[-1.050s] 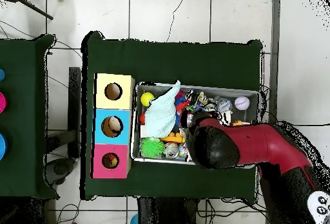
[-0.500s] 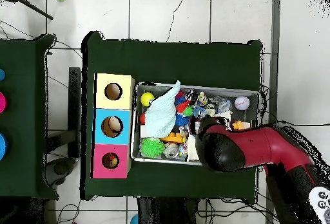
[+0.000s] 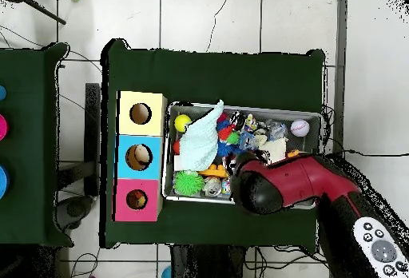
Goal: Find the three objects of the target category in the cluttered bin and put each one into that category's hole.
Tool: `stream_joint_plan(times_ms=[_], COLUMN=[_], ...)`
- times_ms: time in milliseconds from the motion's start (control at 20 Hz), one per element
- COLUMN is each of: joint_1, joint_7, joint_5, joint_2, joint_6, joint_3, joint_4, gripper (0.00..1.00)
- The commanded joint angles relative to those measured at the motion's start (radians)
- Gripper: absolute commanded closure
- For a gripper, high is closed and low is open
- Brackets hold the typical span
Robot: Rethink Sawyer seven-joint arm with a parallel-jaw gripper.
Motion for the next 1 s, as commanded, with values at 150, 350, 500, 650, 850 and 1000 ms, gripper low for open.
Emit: stream_joint_plan(times_ms=[150,350,500,650,850,1000], joint_1=[-0.053,-0.108,-0.136,-0.143,-0.126,-0.098], joint_7=[-0.178,-0.268,-0.316,-0.330,-0.297,-0.246], joint_5=[-0.121,-0.136,-0.145,-0.161,-0.211,-0.256], joint_2=[0.118,0.140,0.153,0.161,0.182,0.205], joint_6=[-0.022,0.001,0.020,0.033,0.020,0.001], joint_3=[-0.017,0.018,0.035,0.040,0.023,0.000], joint_4=[-0.048,-0.055,-0.067,-0.076,-0.090,-0.109], gripper=[0.00,0.00,0.00,0.00,0.00,0.00])
